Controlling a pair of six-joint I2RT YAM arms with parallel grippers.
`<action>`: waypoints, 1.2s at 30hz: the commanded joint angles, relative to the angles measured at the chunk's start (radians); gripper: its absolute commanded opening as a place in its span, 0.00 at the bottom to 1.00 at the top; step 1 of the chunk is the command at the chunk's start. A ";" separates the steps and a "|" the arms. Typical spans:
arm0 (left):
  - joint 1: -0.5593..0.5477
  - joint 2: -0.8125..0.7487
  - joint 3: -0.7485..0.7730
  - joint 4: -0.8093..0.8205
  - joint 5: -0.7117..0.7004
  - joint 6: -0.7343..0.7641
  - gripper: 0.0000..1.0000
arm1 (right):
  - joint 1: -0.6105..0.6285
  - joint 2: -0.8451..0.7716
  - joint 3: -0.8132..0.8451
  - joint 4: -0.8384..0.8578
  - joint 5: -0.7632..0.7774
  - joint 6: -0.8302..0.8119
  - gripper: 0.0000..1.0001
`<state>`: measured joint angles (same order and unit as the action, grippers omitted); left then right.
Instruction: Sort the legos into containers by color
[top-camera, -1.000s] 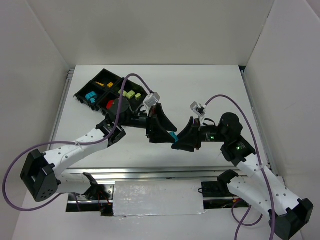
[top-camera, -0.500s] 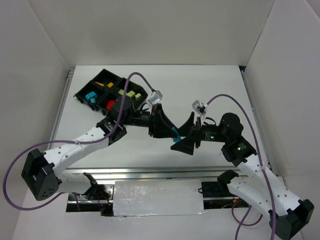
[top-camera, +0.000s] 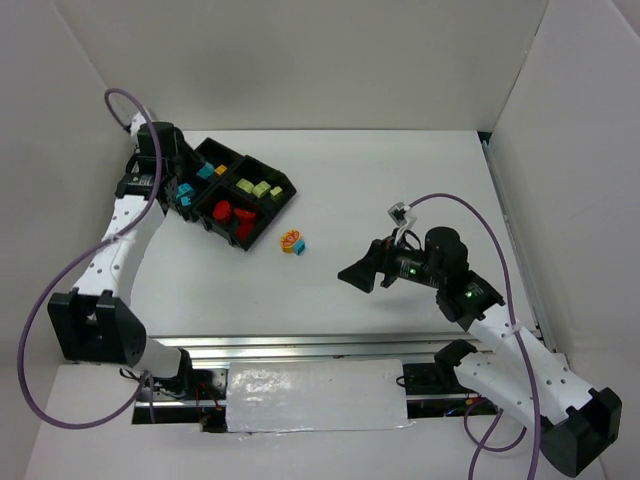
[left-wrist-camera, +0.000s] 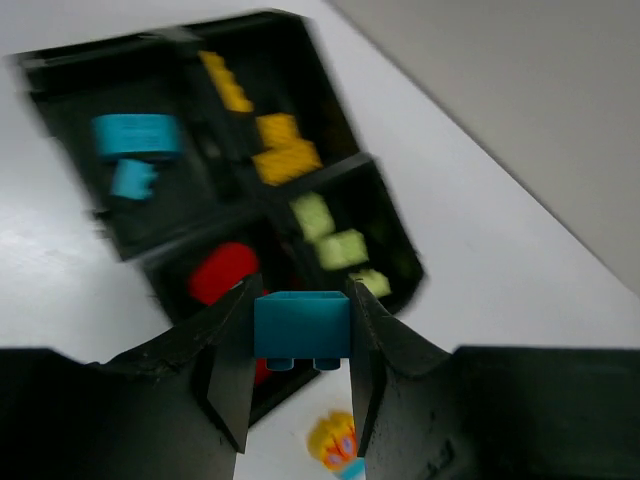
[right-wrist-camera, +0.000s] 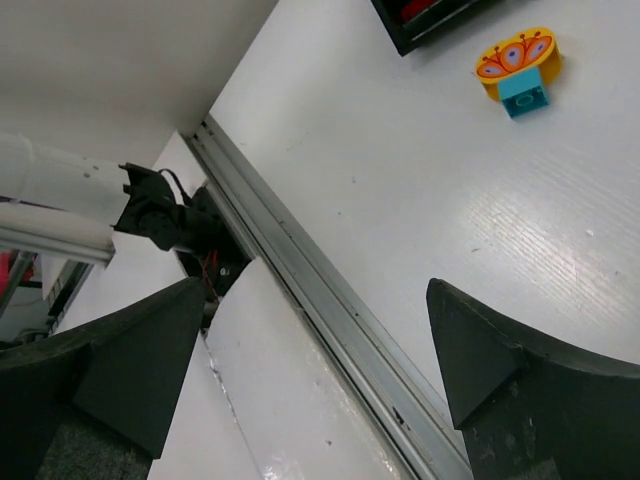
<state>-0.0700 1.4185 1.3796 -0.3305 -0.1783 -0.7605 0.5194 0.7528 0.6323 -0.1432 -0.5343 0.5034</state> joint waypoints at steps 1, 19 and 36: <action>0.076 0.115 0.055 -0.145 -0.319 -0.108 0.00 | 0.007 -0.003 -0.002 -0.004 0.040 0.012 1.00; 0.180 0.485 0.299 -0.117 -0.325 -0.111 0.81 | 0.016 0.025 -0.019 -0.003 -0.024 -0.035 1.00; 0.011 -0.169 -0.135 -0.055 0.135 0.027 1.00 | 0.317 0.807 0.506 -0.193 0.636 -0.118 0.93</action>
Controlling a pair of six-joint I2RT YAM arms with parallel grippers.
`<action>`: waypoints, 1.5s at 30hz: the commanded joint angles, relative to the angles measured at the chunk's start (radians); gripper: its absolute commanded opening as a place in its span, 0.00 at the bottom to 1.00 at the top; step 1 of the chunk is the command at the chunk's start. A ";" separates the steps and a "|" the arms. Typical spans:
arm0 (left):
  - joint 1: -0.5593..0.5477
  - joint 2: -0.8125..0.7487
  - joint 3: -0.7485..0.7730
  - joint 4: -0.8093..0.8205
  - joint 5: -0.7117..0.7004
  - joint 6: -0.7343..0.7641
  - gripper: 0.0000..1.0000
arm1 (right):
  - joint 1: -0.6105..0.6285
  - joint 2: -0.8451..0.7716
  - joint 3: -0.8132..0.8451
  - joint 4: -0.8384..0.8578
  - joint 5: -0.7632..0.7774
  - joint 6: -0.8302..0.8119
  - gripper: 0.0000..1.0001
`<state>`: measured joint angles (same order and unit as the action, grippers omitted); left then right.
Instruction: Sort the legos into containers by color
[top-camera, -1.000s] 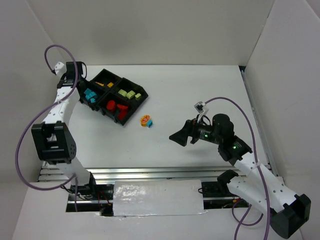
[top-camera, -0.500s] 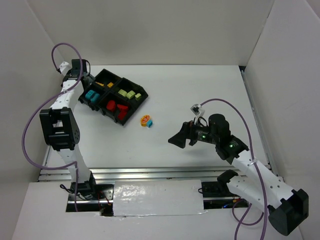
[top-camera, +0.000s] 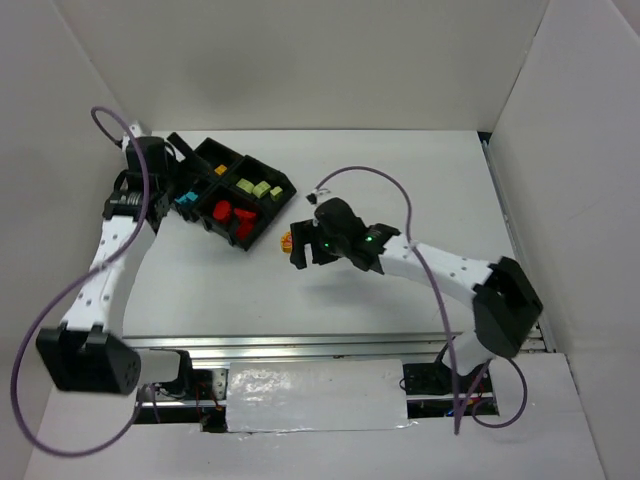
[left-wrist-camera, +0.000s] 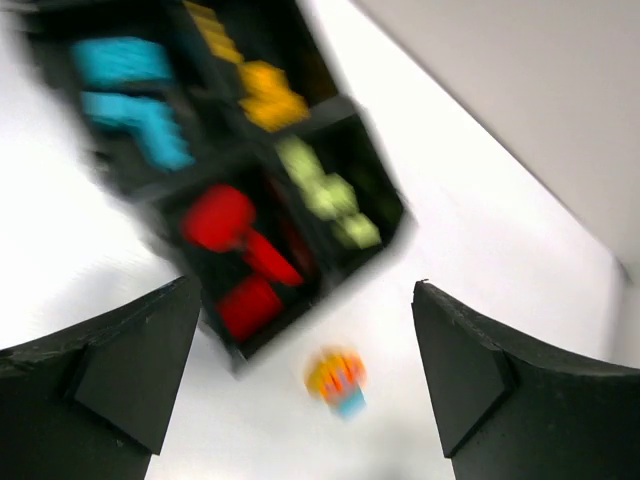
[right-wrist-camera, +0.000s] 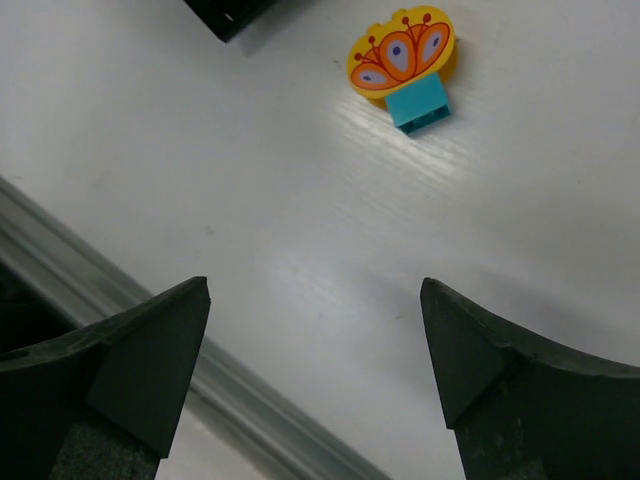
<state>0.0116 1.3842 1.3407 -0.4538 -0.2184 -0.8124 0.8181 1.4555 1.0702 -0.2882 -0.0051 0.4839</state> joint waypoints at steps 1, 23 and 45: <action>-0.088 -0.172 -0.122 0.073 0.216 0.091 0.99 | 0.021 0.164 0.080 -0.039 0.091 -0.169 0.90; -0.124 -0.593 -0.436 -0.071 0.415 0.415 0.99 | -0.033 0.680 0.520 -0.157 0.056 -0.616 0.80; -0.124 -0.553 -0.439 -0.059 0.501 0.429 1.00 | -0.097 0.760 0.654 -0.279 -0.190 -0.818 0.77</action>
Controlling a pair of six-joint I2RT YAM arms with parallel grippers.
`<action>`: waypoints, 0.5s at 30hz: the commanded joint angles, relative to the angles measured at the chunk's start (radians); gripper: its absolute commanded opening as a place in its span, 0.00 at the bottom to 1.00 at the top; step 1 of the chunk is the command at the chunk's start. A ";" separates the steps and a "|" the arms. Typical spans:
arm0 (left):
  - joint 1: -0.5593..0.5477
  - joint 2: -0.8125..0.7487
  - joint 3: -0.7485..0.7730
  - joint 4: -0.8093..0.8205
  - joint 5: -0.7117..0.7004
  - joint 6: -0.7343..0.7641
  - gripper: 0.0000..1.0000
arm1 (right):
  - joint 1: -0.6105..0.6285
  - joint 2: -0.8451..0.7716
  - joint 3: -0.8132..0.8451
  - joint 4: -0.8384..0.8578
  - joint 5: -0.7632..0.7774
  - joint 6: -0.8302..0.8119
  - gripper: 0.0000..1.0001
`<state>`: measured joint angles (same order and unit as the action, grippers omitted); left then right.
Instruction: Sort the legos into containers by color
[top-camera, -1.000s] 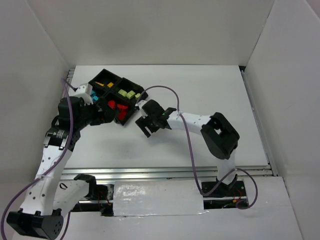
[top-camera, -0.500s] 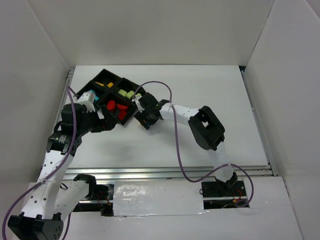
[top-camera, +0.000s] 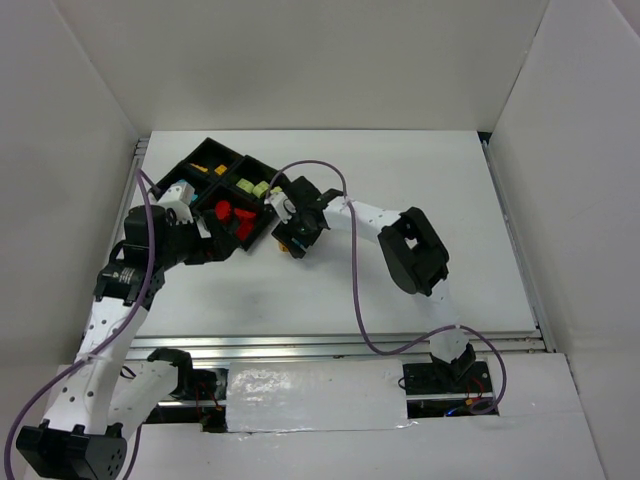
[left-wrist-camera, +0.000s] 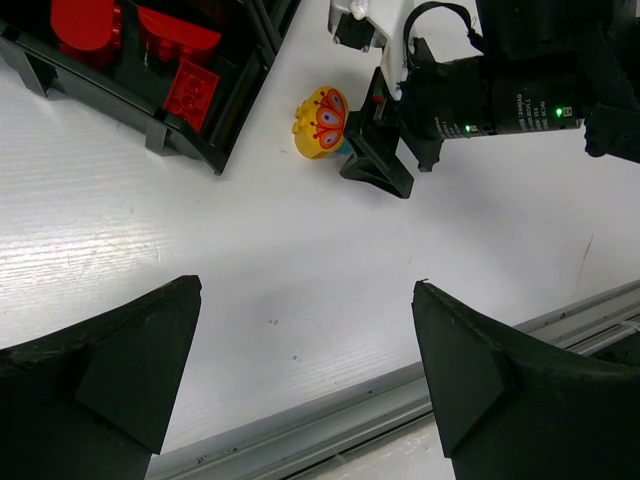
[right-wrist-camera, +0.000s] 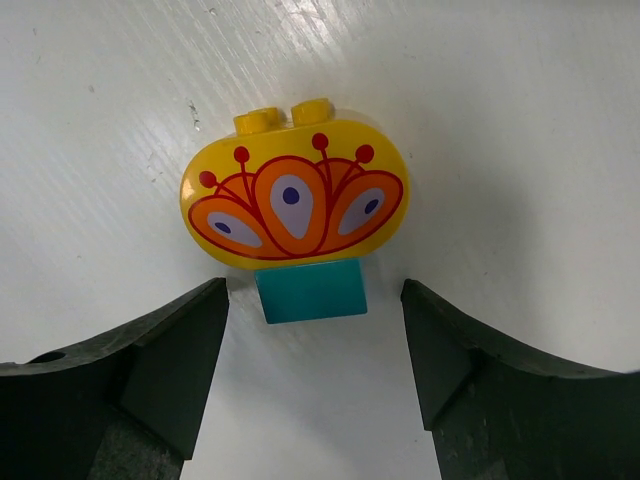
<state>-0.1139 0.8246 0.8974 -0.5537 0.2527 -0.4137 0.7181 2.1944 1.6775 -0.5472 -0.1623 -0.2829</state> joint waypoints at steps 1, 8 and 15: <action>0.002 0.008 0.006 0.043 0.034 0.030 1.00 | -0.002 0.022 0.051 -0.017 -0.032 -0.059 0.77; 0.005 0.019 0.011 0.041 0.040 0.033 0.99 | 0.003 0.053 0.097 -0.017 -0.071 -0.084 0.74; 0.022 0.021 0.011 0.044 0.037 0.032 0.99 | 0.006 0.044 0.081 -0.014 -0.102 -0.069 0.38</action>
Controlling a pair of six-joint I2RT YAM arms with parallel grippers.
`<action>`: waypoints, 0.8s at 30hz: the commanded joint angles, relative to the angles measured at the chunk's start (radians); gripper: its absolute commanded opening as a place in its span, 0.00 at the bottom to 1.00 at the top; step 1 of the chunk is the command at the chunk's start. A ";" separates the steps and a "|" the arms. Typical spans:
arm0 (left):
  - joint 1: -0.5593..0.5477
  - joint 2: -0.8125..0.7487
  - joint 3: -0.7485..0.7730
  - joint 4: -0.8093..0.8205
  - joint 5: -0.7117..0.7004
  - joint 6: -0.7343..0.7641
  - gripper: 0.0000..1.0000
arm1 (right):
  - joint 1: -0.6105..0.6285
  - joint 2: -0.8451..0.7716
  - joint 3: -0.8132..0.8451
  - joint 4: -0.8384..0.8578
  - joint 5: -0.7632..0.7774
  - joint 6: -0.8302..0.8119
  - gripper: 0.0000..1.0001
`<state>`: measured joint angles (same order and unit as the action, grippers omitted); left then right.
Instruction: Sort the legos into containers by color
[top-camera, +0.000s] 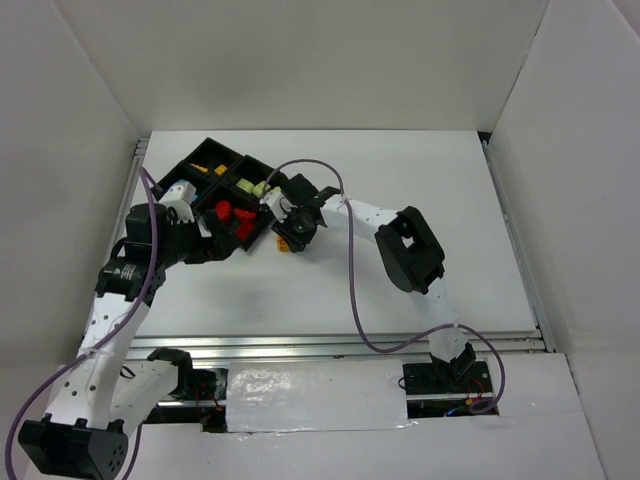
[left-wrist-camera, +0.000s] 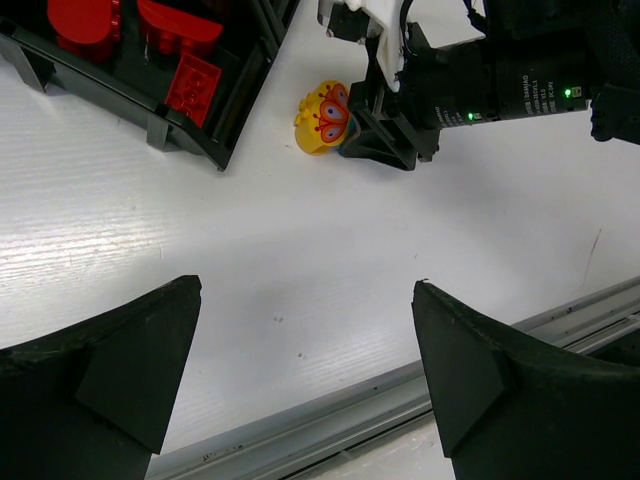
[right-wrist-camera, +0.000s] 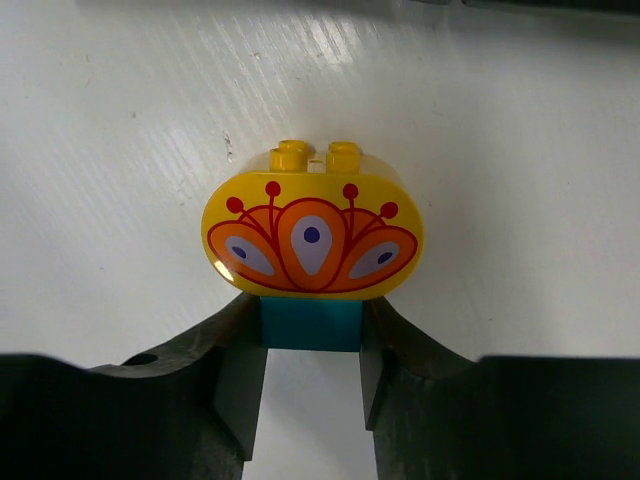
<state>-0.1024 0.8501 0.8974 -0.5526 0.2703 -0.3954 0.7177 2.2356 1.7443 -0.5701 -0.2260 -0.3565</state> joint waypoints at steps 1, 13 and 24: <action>0.015 0.001 0.011 0.043 0.024 0.013 0.99 | 0.005 -0.007 -0.002 0.019 -0.041 0.011 0.35; 0.038 0.021 -0.008 0.085 0.128 -0.063 0.99 | 0.034 -0.428 -0.509 0.424 0.010 0.352 0.00; -0.221 0.156 -0.157 0.532 0.369 -0.500 0.99 | 0.247 -0.870 -0.822 0.615 0.169 0.568 0.00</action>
<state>-0.2554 0.9913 0.7238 -0.2146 0.5694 -0.7643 0.9554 1.4292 0.9573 -0.0536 -0.1154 0.1364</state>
